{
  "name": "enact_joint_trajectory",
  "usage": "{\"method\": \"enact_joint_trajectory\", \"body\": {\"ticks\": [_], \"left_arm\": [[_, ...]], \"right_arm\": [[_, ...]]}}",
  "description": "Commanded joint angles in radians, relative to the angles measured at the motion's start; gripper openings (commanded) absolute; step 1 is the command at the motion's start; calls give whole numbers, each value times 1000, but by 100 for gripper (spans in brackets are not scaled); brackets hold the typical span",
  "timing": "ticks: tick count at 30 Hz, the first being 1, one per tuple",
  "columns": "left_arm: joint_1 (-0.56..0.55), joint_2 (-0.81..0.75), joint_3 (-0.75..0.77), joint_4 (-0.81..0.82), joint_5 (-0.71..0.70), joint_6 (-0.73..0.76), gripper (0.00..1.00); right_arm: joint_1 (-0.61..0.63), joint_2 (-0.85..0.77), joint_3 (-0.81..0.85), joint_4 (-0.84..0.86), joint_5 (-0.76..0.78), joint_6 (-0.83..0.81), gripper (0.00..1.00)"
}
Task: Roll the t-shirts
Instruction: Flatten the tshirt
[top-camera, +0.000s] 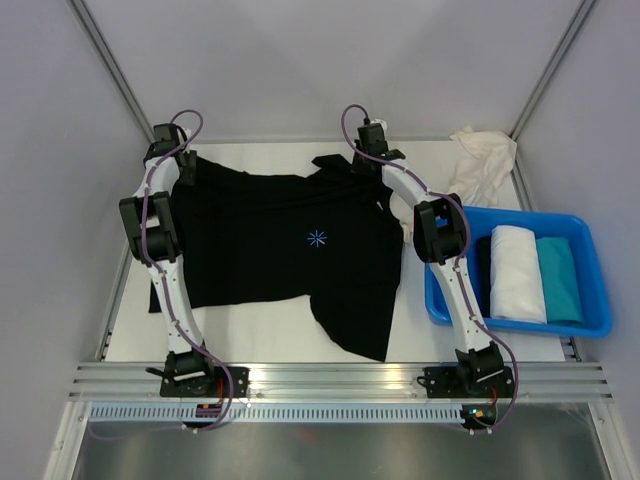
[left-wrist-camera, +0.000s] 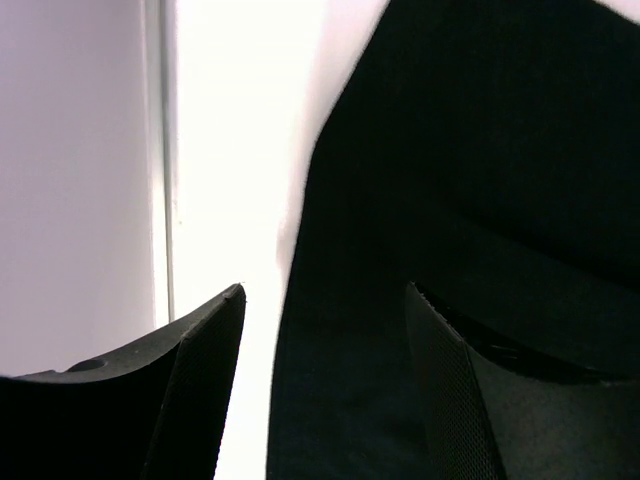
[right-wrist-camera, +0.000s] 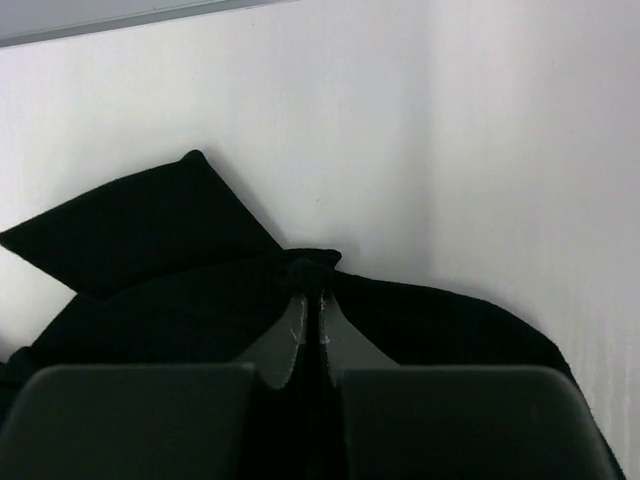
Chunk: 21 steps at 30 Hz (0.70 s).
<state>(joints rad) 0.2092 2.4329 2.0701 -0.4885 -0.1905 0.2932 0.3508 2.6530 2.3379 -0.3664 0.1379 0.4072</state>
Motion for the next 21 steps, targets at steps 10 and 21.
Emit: {"method": "enact_joint_trajectory", "body": {"ticks": [10, 21], "left_arm": [[-4, 72, 62, -39, -10, -19, 70], [-2, 98, 96, -38, -15, -16, 70]], "right_arm": [[-48, -176, -106, 357, -41, 299, 0], [-81, -73, -78, 405, -1, 466, 4]]}}
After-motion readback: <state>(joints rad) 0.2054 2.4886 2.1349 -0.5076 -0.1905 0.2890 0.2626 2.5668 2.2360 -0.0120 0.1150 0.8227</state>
